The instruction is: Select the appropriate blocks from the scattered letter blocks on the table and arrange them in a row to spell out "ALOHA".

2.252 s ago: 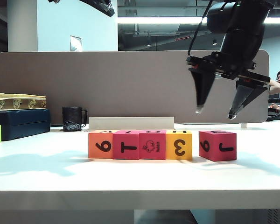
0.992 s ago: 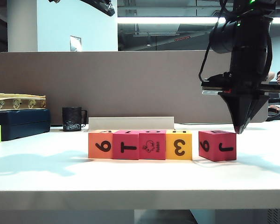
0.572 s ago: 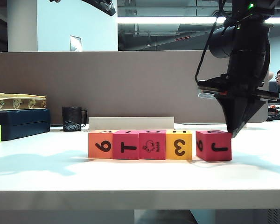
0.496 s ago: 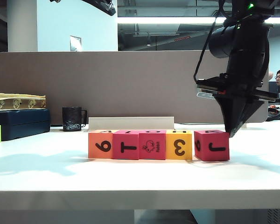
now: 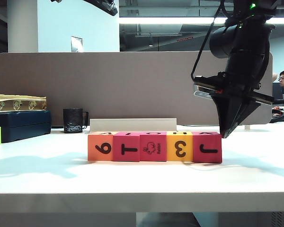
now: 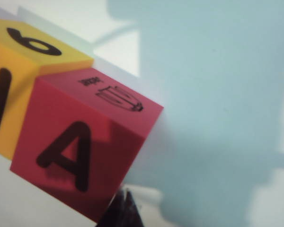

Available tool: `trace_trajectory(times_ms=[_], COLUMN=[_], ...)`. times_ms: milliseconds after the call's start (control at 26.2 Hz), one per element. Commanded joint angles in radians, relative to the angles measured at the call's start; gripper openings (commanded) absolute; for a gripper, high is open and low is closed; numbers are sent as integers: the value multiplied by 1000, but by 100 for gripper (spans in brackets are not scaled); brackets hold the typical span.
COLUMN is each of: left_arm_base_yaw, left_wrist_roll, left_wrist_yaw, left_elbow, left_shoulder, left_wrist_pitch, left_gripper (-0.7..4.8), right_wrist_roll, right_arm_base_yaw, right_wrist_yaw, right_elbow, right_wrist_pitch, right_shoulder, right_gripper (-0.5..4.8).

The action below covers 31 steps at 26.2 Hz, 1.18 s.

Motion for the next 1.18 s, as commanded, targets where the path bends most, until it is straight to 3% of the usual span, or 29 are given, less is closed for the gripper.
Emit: trace_trajectory(times_ms=[38, 229, 382, 496, 611, 687, 954, 1183], left_arm_base_yaw=[0, 0, 0, 0, 1, 1, 1, 1], left_wrist_roll=[4, 4, 4, 4, 40, 49, 47, 24], left_wrist_yaw=[5, 5, -5, -45, -189, -233, -235, -233], left_elbow=[5, 5, 5, 5, 4, 2, -51, -270], left_shoulder=[-5, -5, -5, -5, -5, -5, -31, -130], left_wrist_pitch=[17, 17, 17, 17, -4, -5, 60, 187], left_gripper=[-5, -6, -6, -6, -6, -5, -6, -5], right_wrist_roll=[-2, -2, -2, -3, -12, -12, -10, 2], right_arm_base_yaw=[4, 4, 3, 3, 3, 3, 5, 8], right_wrist_yaw=[-10, -5, 134, 171, 144, 102, 47, 17], right_elbow=[1, 1, 2, 3, 9, 9, 6, -34], right_wrist_pitch=[10, 14, 18, 24, 10, 11, 9, 4], right_shoulder=[-5, -5, -6, -8, -50, -106, -278, -441], right_gripper=[-5, -5, -5, -5, -5, -5, -5, -5])
